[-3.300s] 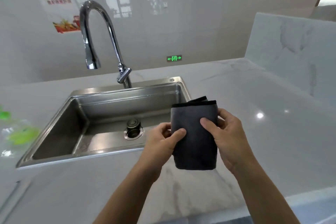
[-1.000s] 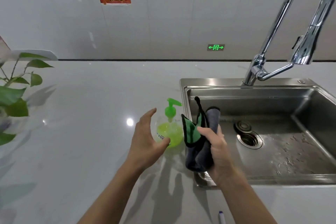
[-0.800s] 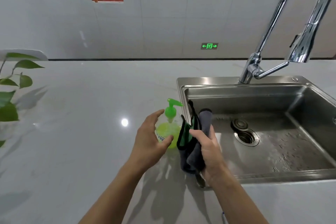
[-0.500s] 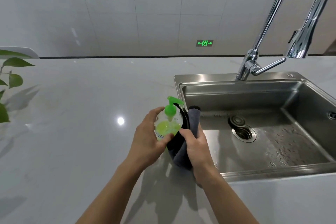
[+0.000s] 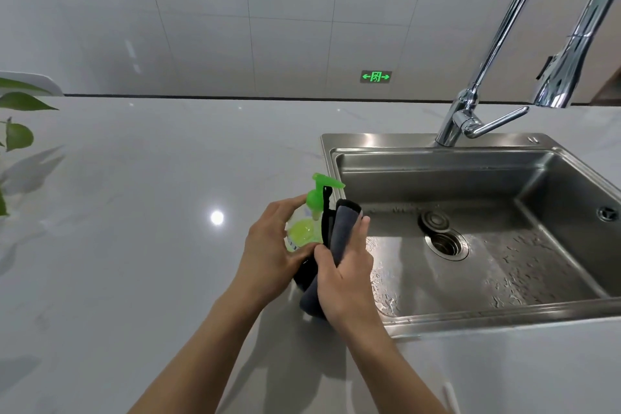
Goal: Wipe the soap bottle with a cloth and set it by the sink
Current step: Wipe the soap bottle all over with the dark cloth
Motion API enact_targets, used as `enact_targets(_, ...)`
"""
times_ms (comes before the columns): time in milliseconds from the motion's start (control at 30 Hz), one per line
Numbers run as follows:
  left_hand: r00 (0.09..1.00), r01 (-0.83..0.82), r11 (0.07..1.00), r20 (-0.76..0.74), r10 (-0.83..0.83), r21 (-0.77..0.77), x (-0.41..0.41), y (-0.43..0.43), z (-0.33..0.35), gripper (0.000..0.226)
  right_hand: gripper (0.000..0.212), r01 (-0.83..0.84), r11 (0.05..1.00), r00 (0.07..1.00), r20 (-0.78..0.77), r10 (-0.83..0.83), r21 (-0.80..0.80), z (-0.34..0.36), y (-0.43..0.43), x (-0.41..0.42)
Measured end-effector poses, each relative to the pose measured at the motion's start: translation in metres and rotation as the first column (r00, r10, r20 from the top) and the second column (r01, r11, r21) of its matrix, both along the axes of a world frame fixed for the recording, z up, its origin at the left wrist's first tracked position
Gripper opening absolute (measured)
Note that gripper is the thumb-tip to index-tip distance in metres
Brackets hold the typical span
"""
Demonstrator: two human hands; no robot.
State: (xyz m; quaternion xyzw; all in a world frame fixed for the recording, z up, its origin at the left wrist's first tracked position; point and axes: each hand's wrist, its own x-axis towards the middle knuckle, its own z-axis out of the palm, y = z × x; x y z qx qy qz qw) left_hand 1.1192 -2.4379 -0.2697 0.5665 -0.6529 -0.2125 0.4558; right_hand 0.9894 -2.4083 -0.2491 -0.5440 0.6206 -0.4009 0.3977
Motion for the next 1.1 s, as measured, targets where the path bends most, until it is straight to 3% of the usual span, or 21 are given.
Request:
enact_targets(367,0.996,0.015,1.000,-0.084,-0.017,-0.023,0.000,-0.001,0.001,0.077,0.090,-0.127,0.972,0.953,-0.295,0.064,-0.199,-0.011,0.031,0.012)
enact_targets(833,0.989,0.085,0.996,-0.117,-0.086,-0.008,0.005,0.000,0.005,0.081,0.084,-0.157,0.980,0.965,-0.232,0.125,-0.126,-0.015,0.048,0.012)
enact_targets(1100,0.998,0.057,0.998,-0.036,-0.057,-0.005,0.005,-0.002,0.006,0.076,0.080,-0.079,0.991,0.981,-0.184,0.059,-0.105,0.002,0.007,-0.002)
